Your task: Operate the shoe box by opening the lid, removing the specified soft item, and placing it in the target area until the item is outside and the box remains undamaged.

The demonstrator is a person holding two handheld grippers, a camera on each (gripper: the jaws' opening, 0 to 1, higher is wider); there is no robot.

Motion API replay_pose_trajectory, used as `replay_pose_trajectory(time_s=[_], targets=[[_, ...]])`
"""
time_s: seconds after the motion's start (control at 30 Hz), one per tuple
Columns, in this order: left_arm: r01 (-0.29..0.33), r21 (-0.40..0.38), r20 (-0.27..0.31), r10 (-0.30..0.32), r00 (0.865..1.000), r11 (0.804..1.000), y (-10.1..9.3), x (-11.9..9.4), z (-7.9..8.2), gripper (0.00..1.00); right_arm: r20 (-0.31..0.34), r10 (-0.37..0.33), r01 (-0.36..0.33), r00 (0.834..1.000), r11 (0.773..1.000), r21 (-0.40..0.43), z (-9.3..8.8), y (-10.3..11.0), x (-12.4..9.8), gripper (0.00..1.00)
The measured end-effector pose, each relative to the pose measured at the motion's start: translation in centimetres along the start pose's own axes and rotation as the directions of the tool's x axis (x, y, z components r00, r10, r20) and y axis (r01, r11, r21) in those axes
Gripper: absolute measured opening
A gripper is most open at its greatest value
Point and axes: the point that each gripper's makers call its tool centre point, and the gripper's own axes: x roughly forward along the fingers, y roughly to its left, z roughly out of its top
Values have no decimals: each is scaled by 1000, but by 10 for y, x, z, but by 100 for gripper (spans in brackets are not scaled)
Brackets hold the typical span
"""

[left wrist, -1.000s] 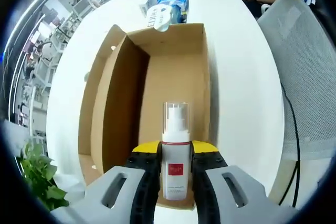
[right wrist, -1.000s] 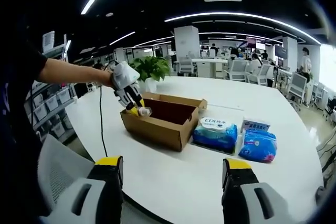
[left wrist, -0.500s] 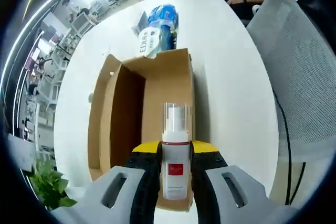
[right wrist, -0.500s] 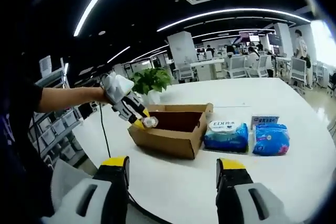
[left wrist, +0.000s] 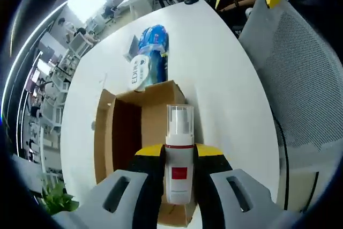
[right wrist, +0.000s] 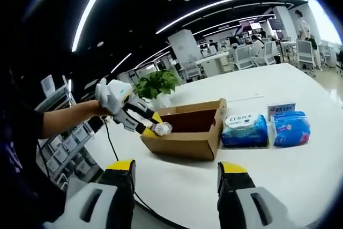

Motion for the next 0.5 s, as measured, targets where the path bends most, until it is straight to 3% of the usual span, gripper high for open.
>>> replay_pose_trajectory(time_s=[0.3, 0.5], targets=[[-22, 34, 63, 20, 998, 999, -10, -5, 28, 19, 10, 43, -44, 999, 995, 86, 0, 10, 6, 59], [-22, 52, 105, 16, 994, 998, -21, -5, 46, 19, -12, 52, -50, 999, 995, 85, -3, 15, 11, 59]])
